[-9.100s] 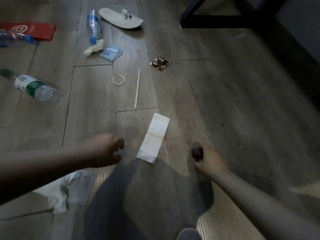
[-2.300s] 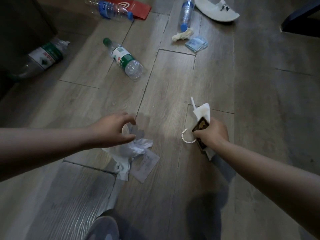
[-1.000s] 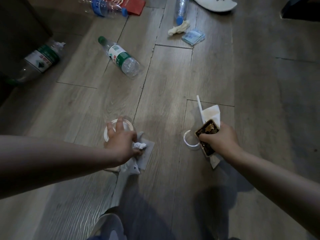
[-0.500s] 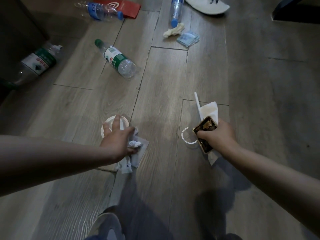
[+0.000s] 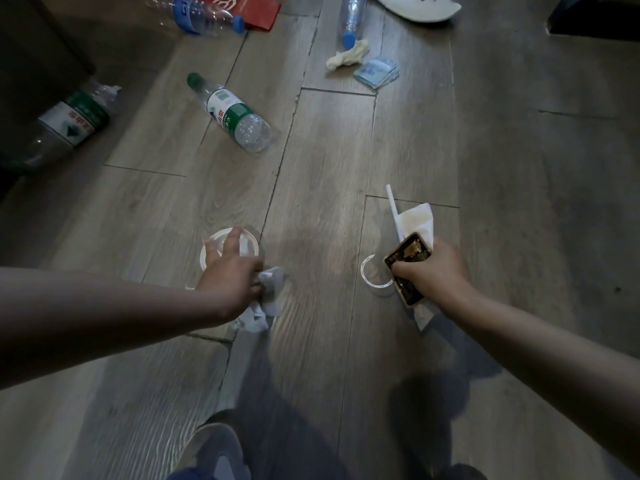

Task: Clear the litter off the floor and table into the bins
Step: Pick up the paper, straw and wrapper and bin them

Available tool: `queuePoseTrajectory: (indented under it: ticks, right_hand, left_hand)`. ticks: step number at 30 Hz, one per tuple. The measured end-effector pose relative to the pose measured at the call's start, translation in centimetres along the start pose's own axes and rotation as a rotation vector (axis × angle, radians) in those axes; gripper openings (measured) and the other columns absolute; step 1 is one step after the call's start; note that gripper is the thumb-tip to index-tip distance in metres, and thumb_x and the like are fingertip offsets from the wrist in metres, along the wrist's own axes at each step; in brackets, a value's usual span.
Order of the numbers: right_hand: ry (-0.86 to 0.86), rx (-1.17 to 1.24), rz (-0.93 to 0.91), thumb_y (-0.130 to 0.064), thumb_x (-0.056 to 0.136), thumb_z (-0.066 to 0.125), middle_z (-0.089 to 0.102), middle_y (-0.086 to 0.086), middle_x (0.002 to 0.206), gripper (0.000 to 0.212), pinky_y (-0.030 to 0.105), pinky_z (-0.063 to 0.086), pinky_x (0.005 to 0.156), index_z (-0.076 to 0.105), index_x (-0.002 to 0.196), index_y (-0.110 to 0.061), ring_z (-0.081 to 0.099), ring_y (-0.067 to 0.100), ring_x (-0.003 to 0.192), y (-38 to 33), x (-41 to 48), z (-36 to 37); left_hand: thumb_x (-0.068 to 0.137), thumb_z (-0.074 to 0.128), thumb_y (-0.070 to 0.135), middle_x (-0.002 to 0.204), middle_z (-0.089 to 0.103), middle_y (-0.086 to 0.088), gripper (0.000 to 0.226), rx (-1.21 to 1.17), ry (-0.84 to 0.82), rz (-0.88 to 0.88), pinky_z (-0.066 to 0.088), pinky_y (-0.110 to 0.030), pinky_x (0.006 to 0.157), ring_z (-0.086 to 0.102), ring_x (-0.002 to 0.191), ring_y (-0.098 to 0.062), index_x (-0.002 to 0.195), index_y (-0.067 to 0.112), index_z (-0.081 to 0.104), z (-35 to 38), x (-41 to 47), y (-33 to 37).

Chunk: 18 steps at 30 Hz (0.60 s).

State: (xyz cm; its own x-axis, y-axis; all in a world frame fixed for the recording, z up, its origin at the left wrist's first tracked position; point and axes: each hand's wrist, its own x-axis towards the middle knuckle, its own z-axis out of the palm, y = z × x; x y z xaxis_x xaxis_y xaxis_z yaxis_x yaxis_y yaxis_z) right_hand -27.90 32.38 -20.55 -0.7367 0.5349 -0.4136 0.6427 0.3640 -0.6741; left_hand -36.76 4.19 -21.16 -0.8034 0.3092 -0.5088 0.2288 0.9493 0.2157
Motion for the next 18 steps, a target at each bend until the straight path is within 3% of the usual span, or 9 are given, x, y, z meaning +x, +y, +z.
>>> queuePoseTrajectory:
  ticks: [2, 4, 5, 8, 13, 16, 18]
  right_hand:
    - [0.005, 0.001, 0.001, -0.018, 0.067, 0.081, 0.062, -0.002, 0.077, 0.030, 0.027, 0.046, 0.054, 0.054, 0.080, -0.020, 0.061, 0.016, 0.073, 0.0, -0.1, -0.1]
    - [0.008, -0.004, 0.005, -0.019, 0.067, 0.081, 0.063, -0.001, 0.078, 0.029, 0.026, 0.046, 0.054, 0.057, 0.083, -0.017, 0.062, 0.017, 0.075, -0.1, -0.1, -0.2]
    - [0.006, -0.001, 0.008, -0.019, 0.067, 0.081, 0.064, 0.001, 0.080, 0.030, 0.028, 0.049, 0.057, 0.058, 0.087, -0.015, 0.062, 0.018, 0.076, -0.1, -0.2, -0.3]
    - [0.011, 0.014, -0.001, -0.017, 0.067, 0.081, 0.065, 0.003, 0.081, 0.029, 0.035, 0.055, 0.066, 0.057, 0.083, -0.017, 0.063, 0.021, 0.078, -0.3, -0.3, -0.6]
    - [0.016, 0.024, -0.014, -0.017, 0.068, 0.081, 0.064, 0.000, 0.077, 0.030, 0.033, 0.053, 0.063, 0.053, 0.075, -0.023, 0.062, 0.019, 0.075, -0.7, -0.6, -0.8]
    - [0.027, 0.018, -0.015, -0.017, 0.067, 0.081, 0.063, -0.001, 0.075, 0.029, 0.033, 0.052, 0.064, 0.052, 0.073, -0.022, 0.062, 0.017, 0.073, -1.1, -0.7, -0.8]
    - [0.032, 0.018, -0.019, -0.017, 0.067, 0.081, 0.063, -0.001, 0.075, 0.029, 0.032, 0.051, 0.063, 0.053, 0.074, -0.022, 0.061, 0.016, 0.074, -1.3, -0.7, -0.8]
  left_hand:
    - [0.089, 0.062, 0.024, 0.158, 0.012, -0.009, 0.020, 0.004, 0.070, 0.024, 0.037, -0.045, 0.104, 0.023, 0.139, -0.044, 0.108, 0.016, 0.063, -0.3, 0.0, -0.3]
    - [0.089, 0.061, 0.030, 0.139, 0.041, -0.009, 0.021, -0.040, 0.165, 0.050, 0.047, -0.041, 0.086, 0.052, 0.113, -0.034, 0.102, 0.013, 0.064, -0.9, 0.2, -0.5]
    - [0.089, 0.060, 0.032, 0.127, 0.049, -0.007, 0.021, -0.075, 0.206, 0.059, 0.048, -0.039, 0.077, 0.056, 0.100, -0.030, 0.097, 0.012, 0.064, -1.3, 0.2, -0.5]
    - [0.090, 0.061, 0.031, 0.105, 0.056, -0.006, 0.017, -0.180, 0.312, 0.051, 0.040, -0.034, 0.064, 0.054, 0.082, -0.024, 0.087, 0.014, 0.060, -2.7, 0.7, -0.9]
    - [0.087, 0.065, 0.029, 0.079, 0.062, -0.004, 0.017, -0.320, 0.452, 0.048, 0.042, -0.033, 0.059, 0.058, 0.073, -0.025, 0.083, 0.016, 0.056, -4.8, 1.3, -1.0]
    - [0.084, 0.068, 0.029, 0.082, 0.061, 0.000, 0.023, -0.392, 0.474, 0.066, 0.046, -0.036, 0.063, 0.057, 0.073, -0.021, 0.087, 0.016, 0.050, -5.4, 1.5, -0.5]
    - [0.082, 0.071, 0.029, 0.085, 0.058, 0.007, 0.028, -0.460, 0.471, 0.045, 0.044, -0.031, 0.063, 0.056, 0.073, -0.013, 0.094, 0.020, 0.049, -5.6, 1.5, -0.2]
